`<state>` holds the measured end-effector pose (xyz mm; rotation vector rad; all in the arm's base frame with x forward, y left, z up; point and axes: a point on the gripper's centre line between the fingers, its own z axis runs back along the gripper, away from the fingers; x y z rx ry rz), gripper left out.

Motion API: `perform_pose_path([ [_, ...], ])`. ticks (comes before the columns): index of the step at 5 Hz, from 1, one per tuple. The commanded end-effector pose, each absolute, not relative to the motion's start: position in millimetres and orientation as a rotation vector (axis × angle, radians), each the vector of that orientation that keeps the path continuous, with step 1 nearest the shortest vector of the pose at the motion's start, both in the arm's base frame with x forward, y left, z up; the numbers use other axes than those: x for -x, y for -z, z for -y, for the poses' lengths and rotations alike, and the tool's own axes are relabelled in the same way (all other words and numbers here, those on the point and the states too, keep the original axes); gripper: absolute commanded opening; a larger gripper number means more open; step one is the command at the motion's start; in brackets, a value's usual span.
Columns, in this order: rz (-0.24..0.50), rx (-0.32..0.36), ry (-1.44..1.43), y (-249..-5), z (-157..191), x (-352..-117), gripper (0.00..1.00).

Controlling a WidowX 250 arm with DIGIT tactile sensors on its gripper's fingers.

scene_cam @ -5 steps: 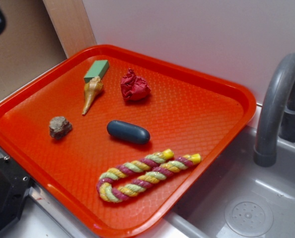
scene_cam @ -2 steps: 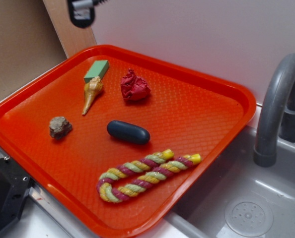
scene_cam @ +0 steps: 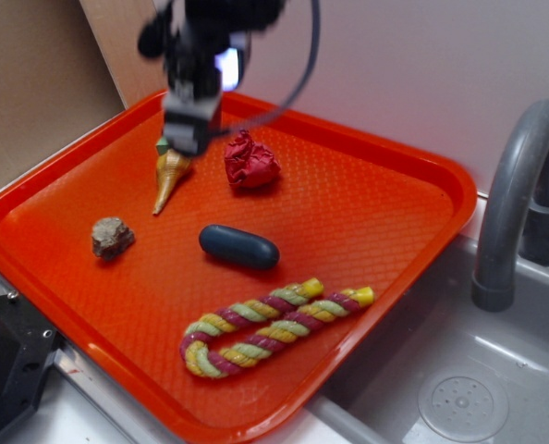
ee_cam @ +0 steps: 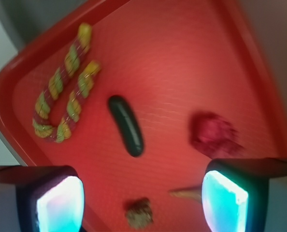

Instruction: Grab the plastic pickle.

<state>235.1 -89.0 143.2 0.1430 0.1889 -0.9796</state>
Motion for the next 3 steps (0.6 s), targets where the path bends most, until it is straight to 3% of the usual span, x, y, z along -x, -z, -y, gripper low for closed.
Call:
perform_pose_path([
  [1, -0.151, -0.120, 1.030, -107.5, 96.4, -216.3, 1.00],
  [2, -0.080, -0.181, 0.983, -92.3, 98.7, -225.5, 1.00],
  [3, -0.083, -0.235, 1.001, -77.8, 98.4, -229.3, 1.00],
])
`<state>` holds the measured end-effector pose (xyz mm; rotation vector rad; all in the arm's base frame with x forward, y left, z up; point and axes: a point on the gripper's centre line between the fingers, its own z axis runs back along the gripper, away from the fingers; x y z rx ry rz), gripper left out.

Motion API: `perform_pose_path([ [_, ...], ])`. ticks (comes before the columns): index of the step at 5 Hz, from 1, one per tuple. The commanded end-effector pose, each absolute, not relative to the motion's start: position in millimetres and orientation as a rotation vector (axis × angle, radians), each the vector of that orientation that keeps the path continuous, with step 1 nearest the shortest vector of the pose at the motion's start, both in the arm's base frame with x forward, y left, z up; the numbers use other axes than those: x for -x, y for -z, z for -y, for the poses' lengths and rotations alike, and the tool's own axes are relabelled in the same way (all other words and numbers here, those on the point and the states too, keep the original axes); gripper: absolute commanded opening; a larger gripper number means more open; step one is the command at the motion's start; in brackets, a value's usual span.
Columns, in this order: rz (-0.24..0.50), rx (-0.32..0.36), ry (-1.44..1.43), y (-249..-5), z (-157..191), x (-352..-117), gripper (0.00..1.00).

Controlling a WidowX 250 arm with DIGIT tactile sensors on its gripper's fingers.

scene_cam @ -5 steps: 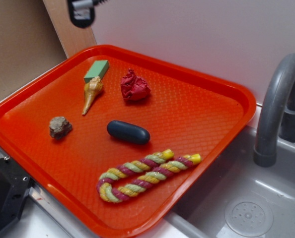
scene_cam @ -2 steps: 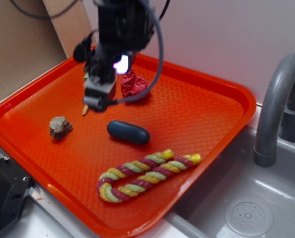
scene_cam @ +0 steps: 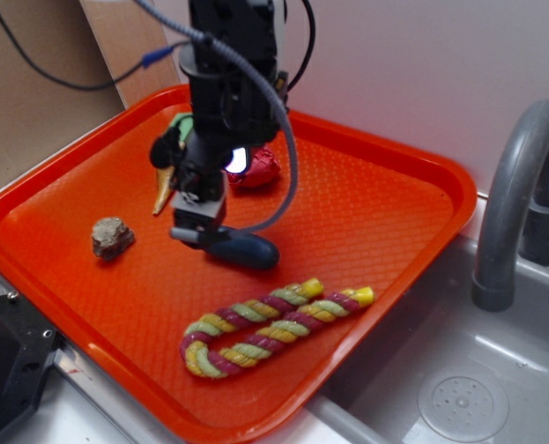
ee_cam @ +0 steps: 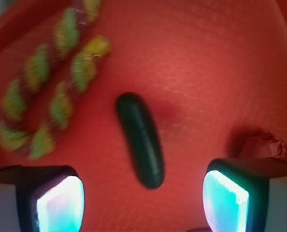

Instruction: Grab the plastic pickle.

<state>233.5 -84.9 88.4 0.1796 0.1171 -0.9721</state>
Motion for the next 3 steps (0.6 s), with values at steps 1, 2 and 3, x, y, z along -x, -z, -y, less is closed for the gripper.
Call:
perform_pose_path([
  [1, -0.126, -0.242, 1.036, -61.5, 96.8, -230.4, 1.00],
  [2, -0.174, -0.225, 1.045, -49.1, 96.8, -226.4, 1.00],
  [3, -0.231, -0.197, 1.049, -37.4, 92.3, -225.2, 1.00],
])
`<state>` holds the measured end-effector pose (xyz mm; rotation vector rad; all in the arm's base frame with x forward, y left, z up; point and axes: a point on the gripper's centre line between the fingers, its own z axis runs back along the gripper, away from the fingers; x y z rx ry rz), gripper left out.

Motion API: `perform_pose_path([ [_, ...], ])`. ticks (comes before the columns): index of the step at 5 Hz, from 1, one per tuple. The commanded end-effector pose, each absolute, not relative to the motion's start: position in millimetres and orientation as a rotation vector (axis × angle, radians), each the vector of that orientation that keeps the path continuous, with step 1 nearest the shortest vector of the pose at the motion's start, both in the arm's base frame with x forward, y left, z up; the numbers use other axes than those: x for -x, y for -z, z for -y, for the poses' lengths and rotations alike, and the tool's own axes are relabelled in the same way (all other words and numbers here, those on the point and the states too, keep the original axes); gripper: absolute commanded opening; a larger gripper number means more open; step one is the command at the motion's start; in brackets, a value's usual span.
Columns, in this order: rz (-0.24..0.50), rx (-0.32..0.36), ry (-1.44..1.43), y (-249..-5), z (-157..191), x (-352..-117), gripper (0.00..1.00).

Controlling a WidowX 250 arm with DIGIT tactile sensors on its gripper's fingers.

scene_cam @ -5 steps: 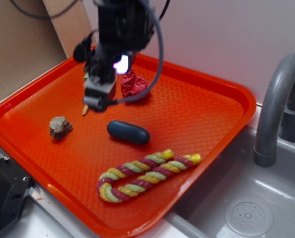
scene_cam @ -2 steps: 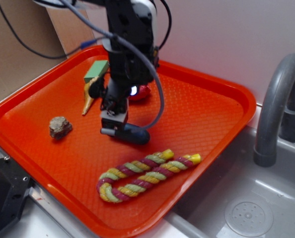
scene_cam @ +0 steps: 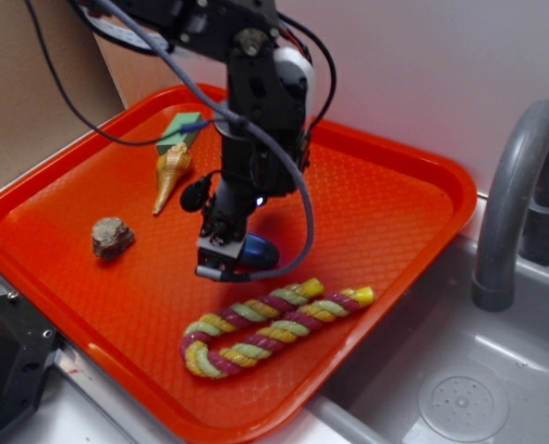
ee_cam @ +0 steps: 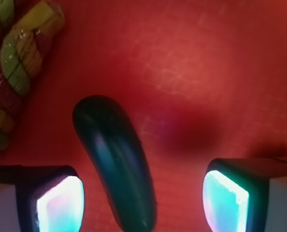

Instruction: Grab the plastic pickle.

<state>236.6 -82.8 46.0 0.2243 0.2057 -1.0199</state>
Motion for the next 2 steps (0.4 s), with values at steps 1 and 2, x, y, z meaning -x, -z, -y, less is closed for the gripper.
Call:
perform_pose_path([
  [1, -0.224, -0.184, 1.053, -31.0, 91.3, -224.9, 0.00],
  [2, -0.209, -0.171, 1.050, -32.4, 90.5, -226.3, 0.00],
])
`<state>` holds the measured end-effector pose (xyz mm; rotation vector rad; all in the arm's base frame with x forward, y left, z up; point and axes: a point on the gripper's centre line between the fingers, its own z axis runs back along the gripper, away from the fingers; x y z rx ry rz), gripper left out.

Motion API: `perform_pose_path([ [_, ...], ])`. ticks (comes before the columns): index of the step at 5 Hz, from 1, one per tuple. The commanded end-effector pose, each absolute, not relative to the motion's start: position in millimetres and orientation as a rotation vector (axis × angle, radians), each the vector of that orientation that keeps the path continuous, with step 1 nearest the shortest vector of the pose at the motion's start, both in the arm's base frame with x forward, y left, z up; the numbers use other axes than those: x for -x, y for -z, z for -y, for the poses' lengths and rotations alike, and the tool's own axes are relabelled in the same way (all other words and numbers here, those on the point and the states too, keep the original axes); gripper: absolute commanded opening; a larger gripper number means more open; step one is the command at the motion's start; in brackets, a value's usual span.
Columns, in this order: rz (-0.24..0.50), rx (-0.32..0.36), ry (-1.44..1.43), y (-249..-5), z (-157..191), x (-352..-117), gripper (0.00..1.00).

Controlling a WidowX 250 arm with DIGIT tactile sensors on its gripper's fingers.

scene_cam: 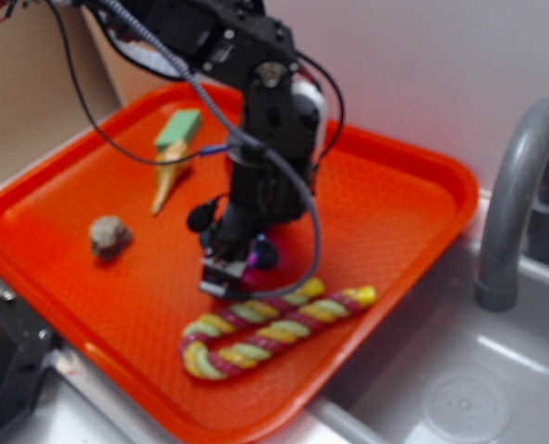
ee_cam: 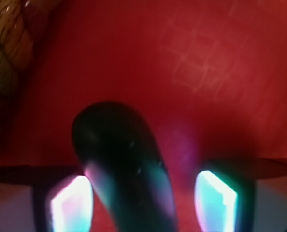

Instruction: Grab the plastic pickle.

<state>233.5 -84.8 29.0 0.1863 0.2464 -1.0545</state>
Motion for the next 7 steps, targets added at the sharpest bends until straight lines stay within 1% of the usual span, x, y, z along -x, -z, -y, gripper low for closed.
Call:
perform_pose_path([
  [1, -0.166, -0.188, 1.004, -44.1, 88.8, -227.2, 0.00],
  [2, -0.087, -0.165, 0.752, -86.4, 85.6, -241.9, 0.00],
  [3, -0.064, -0.071, 0.504, -132.6, 84.3, -256.7, 0.00],
  [4, 0.033, 0.015, 0.258, -184.0, 62.9, -254.1, 0.00],
  [5, 0.064, 0.033, 0.008, -230.2, 46.5, -243.9, 0.00],
  [6, 0.123, 0.052, -0.241, -259.6, 39.9, -230.0, 0.00],
  [7, 0.200, -0.021, -0.260, -269.3, 49.9, -229.1, 0.00],
])
